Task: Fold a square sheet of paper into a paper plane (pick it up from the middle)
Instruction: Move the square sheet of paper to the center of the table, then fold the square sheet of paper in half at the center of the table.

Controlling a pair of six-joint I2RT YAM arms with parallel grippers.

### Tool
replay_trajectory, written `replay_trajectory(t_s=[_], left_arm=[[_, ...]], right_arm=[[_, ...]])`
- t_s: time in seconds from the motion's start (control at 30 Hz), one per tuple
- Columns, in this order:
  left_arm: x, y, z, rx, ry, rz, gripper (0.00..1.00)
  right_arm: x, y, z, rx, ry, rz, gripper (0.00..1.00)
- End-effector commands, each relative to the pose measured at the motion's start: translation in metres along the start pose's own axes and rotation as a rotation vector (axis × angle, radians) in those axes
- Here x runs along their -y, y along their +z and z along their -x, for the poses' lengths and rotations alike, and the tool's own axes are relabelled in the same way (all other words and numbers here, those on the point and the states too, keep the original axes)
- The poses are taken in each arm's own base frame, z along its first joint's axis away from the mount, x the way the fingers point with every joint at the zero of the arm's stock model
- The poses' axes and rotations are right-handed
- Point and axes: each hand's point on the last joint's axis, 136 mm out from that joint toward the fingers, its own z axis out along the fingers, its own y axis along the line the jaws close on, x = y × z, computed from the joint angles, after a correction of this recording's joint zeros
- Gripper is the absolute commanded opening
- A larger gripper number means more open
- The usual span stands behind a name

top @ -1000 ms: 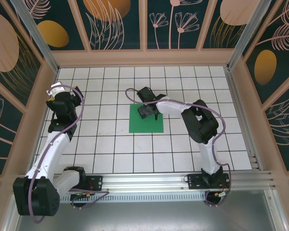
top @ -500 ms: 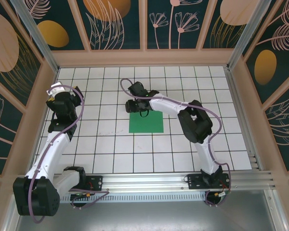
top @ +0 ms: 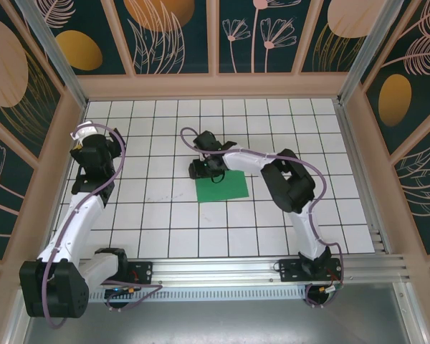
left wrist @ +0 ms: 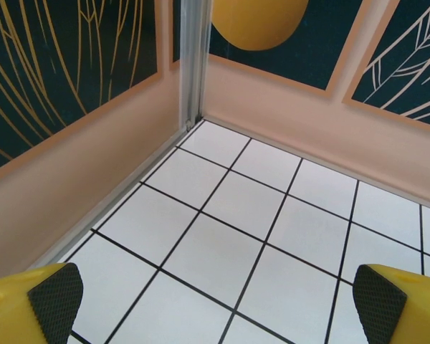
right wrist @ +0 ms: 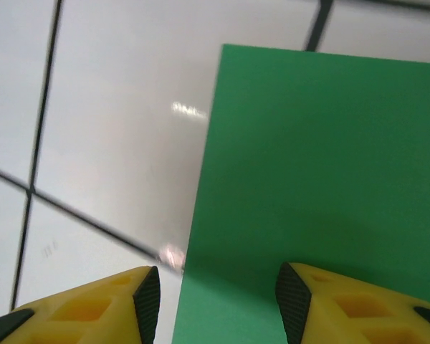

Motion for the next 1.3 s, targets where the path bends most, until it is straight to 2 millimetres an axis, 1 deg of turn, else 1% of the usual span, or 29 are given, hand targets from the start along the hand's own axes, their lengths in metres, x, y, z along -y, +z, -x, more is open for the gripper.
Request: replay_trajectory(t_s=[0.0, 0.07, 0.1, 0.17, 0.23, 0.27, 0.3, 0.33, 0.43, 0.47, 0.5, 0.6, 0.73, 0.8, 1.0, 1.27], left_arm=[[0.004, -0.001, 0.009, -0.016, -0.026, -0.010, 0.99], [0.004, 0.000, 0.006, -0.028, -0.021, -0.009, 0.98], [0.004, 0.001, 0.005, -0.031, -0.022, -0.010, 0.98], [0.005, 0.002, 0.002, -0.037, -0.023, -0.012, 0.98], [0.006, 0.004, 0.001, -0.044, -0.019, -0.015, 0.99], [0.005, 0.004, 0.000, -0.047, -0.017, -0.012, 0.98], [0.005, 0.005, -0.001, -0.051, -0.015, -0.011, 0.99], [0.006, 0.005, -0.002, -0.052, -0.013, -0.011, 0.98], [0.006, 0.006, -0.005, -0.059, -0.011, -0.010, 0.98], [0.006, 0.007, -0.006, -0.063, -0.011, -0.012, 0.98], [0.007, 0.008, -0.008, -0.068, -0.011, -0.017, 0.99], [0.008, 0.010, -0.011, -0.080, -0.012, -0.021, 0.99], [0.009, 0.012, -0.014, -0.092, -0.008, -0.020, 0.99], [0.009, 0.012, -0.014, -0.095, -0.007, -0.021, 0.98], [0.009, 0.013, -0.017, -0.102, -0.004, -0.018, 0.99], [0.009, 0.015, -0.020, -0.113, -0.001, -0.017, 0.98]], right_arm=[[0.033, -0.005, -0.079, -0.236, -0.017, -0.105, 0.52], [0.035, -0.017, -0.076, -0.219, -0.034, -0.130, 0.53], [0.033, -0.024, -0.068, -0.194, -0.036, -0.136, 0.54], [0.024, -0.037, -0.046, -0.134, -0.032, -0.133, 0.57], [0.017, -0.053, -0.023, -0.062, -0.025, -0.144, 0.64], [0.019, -0.061, -0.015, -0.033, -0.014, -0.161, 0.69], [0.026, -0.067, -0.010, -0.016, -0.002, -0.188, 0.75], [0.034, -0.070, -0.010, -0.013, 0.005, -0.208, 0.78], [0.067, -0.072, -0.018, -0.043, -0.003, -0.289, 0.89], [0.074, -0.072, -0.022, -0.060, -0.015, -0.304, 0.97], [0.079, -0.071, -0.027, -0.089, -0.032, -0.299, 0.99], [0.096, -0.068, -0.036, -0.138, -0.043, -0.319, 0.99], [0.103, -0.063, -0.044, -0.180, -0.078, -0.314, 0.99], [0.099, -0.059, -0.049, -0.205, -0.091, -0.286, 0.99], [0.101, -0.048, -0.059, -0.251, -0.097, -0.274, 0.99], [0.119, -0.034, -0.077, -0.308, -0.079, -0.336, 0.98]])
